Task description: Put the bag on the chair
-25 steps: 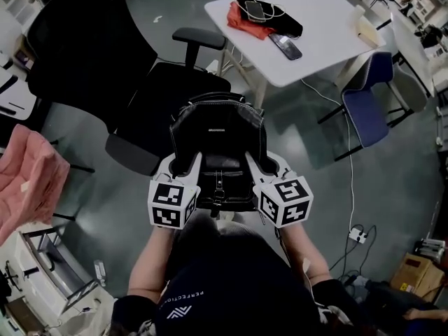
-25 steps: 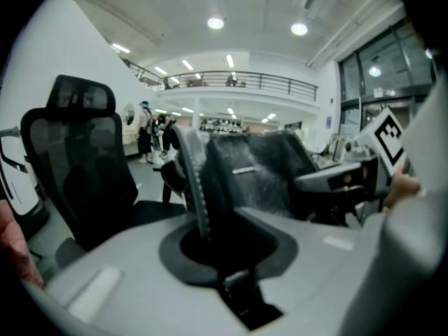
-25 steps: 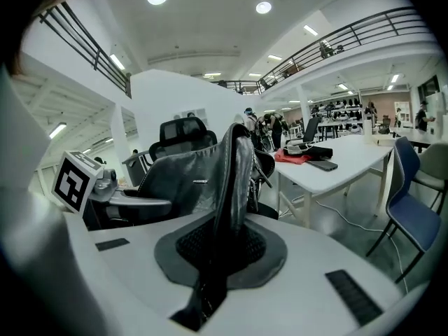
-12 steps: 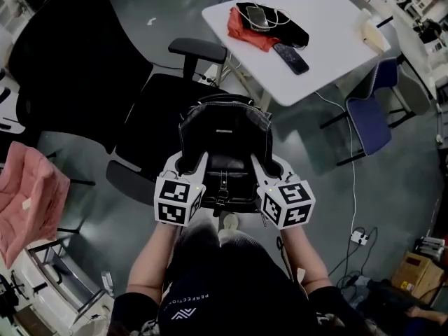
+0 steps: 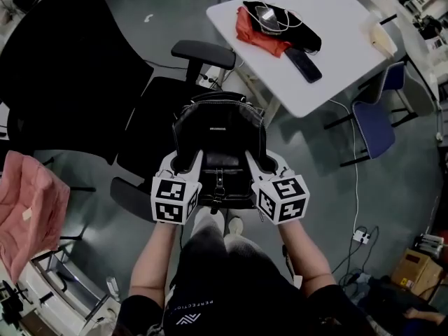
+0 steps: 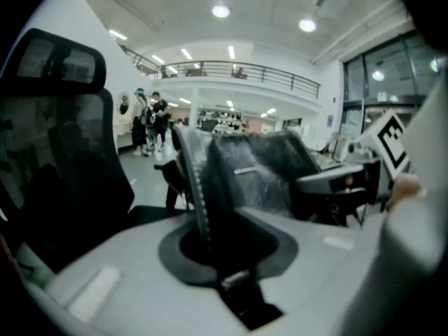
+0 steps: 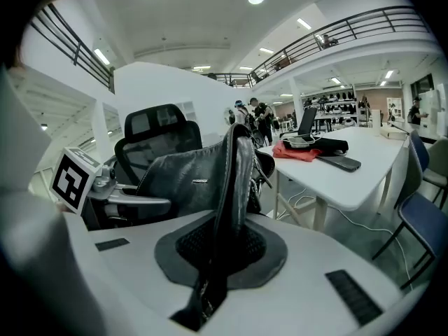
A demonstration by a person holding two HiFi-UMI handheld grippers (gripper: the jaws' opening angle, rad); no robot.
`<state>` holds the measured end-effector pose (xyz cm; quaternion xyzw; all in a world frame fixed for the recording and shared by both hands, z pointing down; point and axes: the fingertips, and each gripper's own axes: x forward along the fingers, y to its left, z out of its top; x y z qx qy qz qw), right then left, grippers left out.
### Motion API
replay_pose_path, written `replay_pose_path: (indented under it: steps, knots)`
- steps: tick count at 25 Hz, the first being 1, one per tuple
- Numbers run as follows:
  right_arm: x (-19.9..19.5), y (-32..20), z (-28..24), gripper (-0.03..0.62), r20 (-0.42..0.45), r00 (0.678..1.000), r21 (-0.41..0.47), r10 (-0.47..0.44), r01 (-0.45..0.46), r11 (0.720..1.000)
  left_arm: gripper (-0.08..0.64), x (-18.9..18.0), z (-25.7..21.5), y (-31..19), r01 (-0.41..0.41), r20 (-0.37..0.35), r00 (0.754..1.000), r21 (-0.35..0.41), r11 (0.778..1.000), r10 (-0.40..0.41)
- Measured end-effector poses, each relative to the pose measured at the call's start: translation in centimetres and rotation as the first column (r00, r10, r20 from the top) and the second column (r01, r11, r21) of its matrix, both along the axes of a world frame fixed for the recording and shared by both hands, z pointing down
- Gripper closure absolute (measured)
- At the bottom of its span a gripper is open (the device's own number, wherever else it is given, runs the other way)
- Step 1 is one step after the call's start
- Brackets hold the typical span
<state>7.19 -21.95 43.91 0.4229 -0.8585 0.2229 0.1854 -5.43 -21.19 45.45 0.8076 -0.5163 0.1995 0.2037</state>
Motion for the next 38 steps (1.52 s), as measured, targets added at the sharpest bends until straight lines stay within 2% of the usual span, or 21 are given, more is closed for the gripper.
replay_pose_path:
  steps: [14,26,38]
  knots:
    - [-6.4,-4.5,6.7,0.569,0.015,0.998,-0.056,-0.06,0.06,0.997,0.48,-6.5,6.0,-3.7,0.08,0.029,0.997,-0.083,0.993,-0.077]
    - [-10.5,-6.7,12.2,0.557,0.018,0.992,-0.093,-0.122,0.124,0.988,0.479,-10.5,10.5,-4.4,0.183,0.063,0.983,-0.152,0.971,-0.175]
    - [-14.1,-9.5,15.4,0.534,0.035,0.984,-0.094,-0.175,0.178,0.979,0.476,-14.0,12.8,-6.0,0.271,0.113,0.96,-0.163,0.949,-0.255]
